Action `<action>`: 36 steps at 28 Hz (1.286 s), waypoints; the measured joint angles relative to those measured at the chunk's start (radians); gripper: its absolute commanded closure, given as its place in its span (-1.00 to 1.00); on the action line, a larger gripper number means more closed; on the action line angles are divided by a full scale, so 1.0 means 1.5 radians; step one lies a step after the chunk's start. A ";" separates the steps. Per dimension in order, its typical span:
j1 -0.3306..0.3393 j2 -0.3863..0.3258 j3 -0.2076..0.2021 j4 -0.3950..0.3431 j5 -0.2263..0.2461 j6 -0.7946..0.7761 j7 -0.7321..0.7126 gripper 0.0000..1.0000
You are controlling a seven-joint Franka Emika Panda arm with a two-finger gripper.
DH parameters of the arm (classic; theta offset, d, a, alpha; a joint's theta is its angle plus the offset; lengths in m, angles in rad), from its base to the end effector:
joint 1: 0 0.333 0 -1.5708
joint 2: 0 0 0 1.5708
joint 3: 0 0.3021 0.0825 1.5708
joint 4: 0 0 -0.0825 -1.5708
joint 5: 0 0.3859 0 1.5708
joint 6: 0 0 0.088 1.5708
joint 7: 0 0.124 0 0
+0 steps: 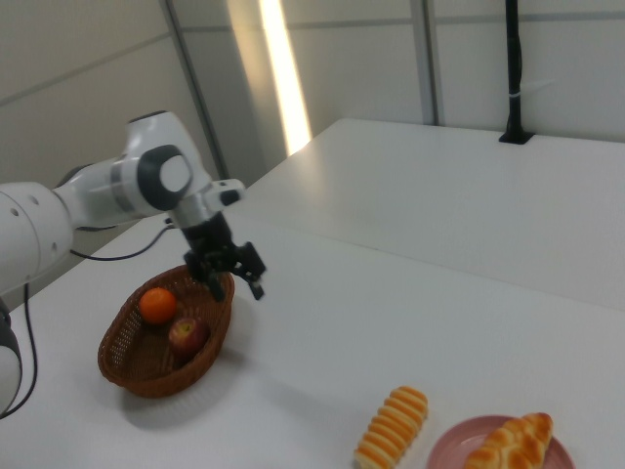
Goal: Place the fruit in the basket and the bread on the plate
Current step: 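Move the gripper to the striped bread roll and grasp it, then carry the striped roll onto the pink plate beside the braided bread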
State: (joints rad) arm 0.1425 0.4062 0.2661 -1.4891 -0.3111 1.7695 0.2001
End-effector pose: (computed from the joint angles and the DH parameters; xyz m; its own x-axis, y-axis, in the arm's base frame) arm 0.6257 0.2125 0.4085 0.9626 0.2605 -0.0746 0.2705 -0.9396 0.2099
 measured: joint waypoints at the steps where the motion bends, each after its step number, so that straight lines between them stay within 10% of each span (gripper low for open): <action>1: -0.014 -0.002 -0.001 0.000 0.000 -0.015 -0.007 -1.00; 13: -0.177 0.025 -0.018 -0.009 -0.019 -0.075 -0.103 -1.00; 24: -0.192 0.123 -0.059 -0.012 -0.120 0.001 -0.104 -1.00; 26: -0.193 0.131 -0.067 -0.012 -0.122 0.014 -0.104 -0.54; 30: -0.192 0.133 -0.072 -0.012 -0.124 0.015 -0.105 1.00; 36: -0.194 0.133 -0.076 -0.007 -0.124 0.015 -0.106 1.00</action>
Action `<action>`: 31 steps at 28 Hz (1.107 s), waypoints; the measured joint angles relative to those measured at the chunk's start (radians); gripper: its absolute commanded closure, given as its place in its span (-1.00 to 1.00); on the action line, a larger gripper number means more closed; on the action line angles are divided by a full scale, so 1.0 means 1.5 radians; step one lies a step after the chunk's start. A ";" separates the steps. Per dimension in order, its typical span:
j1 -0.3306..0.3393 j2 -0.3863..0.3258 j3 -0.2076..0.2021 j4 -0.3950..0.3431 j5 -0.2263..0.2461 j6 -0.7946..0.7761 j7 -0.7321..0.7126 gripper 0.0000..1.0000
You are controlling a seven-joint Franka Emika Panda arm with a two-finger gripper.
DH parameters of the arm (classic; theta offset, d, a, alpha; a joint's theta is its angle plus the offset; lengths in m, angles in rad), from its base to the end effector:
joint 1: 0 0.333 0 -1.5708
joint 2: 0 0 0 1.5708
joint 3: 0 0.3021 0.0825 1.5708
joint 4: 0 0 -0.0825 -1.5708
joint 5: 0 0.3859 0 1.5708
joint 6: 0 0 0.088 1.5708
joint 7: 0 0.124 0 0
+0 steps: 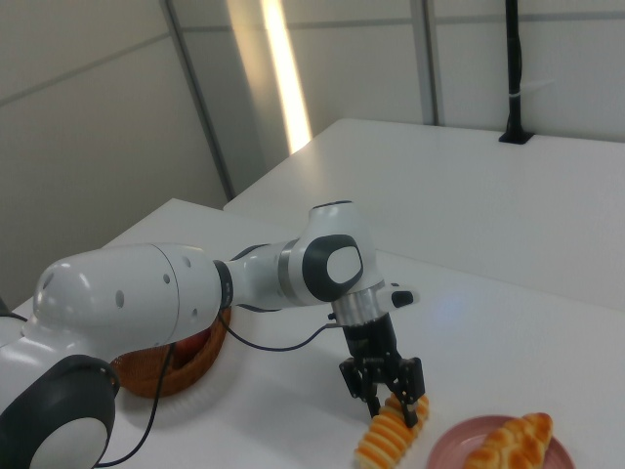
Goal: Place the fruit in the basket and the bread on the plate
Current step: 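Carry the striped roll onto the pink plate beside the braided bread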
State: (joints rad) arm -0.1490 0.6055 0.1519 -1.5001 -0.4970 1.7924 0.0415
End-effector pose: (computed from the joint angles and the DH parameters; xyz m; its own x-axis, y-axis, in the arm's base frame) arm 0.6647 -0.0594 0.2739 0.9507 0.0720 -0.3015 0.1797 -0.9204 0.3471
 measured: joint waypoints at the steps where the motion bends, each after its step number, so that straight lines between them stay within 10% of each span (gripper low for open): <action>1: 0.000 0.000 0.000 0.001 0.000 0.000 0.000 1.00; 16: -0.061 -0.060 -0.004 0.040 0.092 0.001 -0.053 1.00; 31: -0.203 -0.078 -0.011 0.037 0.098 0.082 -0.071 0.93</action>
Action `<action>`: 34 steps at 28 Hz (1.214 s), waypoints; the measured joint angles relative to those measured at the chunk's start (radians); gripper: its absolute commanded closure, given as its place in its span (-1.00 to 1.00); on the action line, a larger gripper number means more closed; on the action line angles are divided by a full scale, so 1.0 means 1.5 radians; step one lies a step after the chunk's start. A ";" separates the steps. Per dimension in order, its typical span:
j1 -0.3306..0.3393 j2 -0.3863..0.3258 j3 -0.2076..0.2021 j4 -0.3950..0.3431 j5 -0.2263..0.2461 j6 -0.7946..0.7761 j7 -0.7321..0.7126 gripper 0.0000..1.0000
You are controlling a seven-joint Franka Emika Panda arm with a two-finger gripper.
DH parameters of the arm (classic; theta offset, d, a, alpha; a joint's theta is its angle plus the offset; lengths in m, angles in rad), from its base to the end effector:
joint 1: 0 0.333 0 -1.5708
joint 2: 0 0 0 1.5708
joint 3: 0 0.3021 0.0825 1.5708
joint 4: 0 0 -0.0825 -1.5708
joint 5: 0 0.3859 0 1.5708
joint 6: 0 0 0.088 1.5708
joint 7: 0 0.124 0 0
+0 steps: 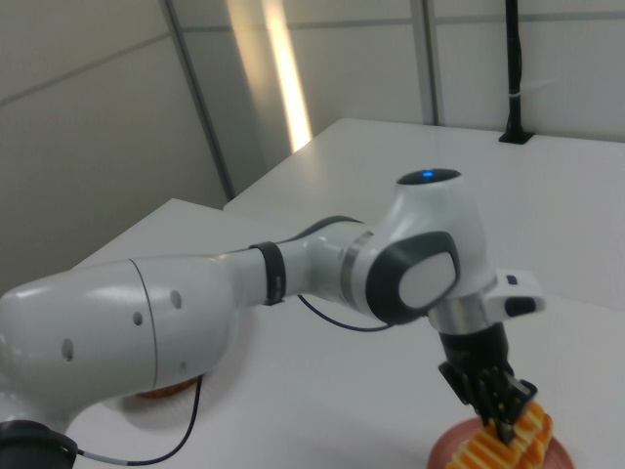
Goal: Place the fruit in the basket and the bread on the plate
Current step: 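Carry the striped roll onto the pink plate beside the braided bread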
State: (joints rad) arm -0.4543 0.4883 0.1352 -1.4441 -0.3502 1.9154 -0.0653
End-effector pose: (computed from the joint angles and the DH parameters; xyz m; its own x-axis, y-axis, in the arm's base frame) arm 0.6430 -0.2586 0.3818 0.9873 -0.1529 -0.0420 -0.1370 -0.9561 0.2591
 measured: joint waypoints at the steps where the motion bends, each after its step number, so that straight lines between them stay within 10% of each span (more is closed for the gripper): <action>1: -0.001 0.004 -0.004 0.000 -0.002 0.005 -0.001 0.21; 3: -0.001 0.015 -0.011 -0.001 -0.009 0.015 -0.001 -0.57; 6: -0.001 0.029 -0.013 -0.001 -0.025 0.030 -0.001 -1.00; 34: 0.020 0.028 -0.010 0.001 -0.032 0.041 -0.001 -1.00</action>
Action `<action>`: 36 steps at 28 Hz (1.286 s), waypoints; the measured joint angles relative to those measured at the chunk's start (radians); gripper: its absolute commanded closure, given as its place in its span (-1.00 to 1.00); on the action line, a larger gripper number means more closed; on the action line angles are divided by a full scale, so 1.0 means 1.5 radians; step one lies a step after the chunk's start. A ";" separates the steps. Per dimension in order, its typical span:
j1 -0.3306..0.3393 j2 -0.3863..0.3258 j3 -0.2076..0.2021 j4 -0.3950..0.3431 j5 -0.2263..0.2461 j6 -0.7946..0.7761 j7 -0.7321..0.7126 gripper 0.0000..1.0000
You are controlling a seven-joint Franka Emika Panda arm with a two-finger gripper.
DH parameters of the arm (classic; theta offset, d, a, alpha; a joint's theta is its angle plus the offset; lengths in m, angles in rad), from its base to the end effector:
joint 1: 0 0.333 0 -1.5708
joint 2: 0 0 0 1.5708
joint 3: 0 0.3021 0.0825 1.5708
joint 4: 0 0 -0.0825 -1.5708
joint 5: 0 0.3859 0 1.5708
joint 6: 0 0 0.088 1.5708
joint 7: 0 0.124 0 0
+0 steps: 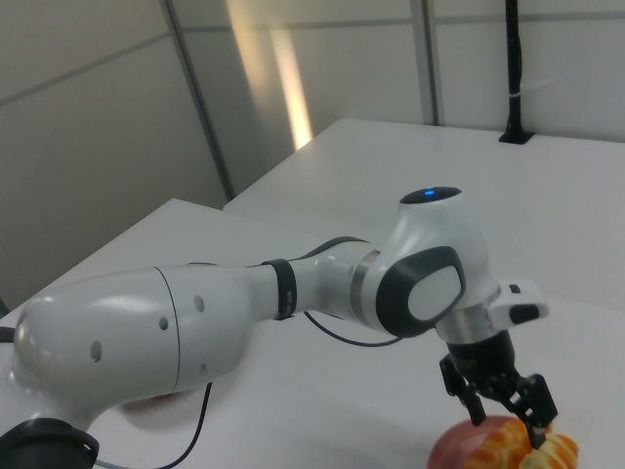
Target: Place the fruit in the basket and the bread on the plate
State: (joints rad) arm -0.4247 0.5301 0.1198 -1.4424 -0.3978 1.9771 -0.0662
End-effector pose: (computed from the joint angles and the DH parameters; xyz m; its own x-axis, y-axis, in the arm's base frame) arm 0.6561 -0.2524 0.3594 0.9942 -0.1031 -0.0313 -0.0891 -0.9500 0.2992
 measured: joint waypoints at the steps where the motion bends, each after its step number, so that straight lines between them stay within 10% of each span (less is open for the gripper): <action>1: 0.002 -0.002 0.000 0.000 0.004 0.000 0.000 -1.00; 27: 0.133 -0.176 -0.006 0.003 0.155 -0.200 0.003 -1.00; 36: 0.231 -0.211 -0.155 0.020 0.239 -0.290 -0.012 -1.00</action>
State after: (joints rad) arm -0.0784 0.2138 -0.1131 -1.4128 -0.0399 1.5424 -0.0839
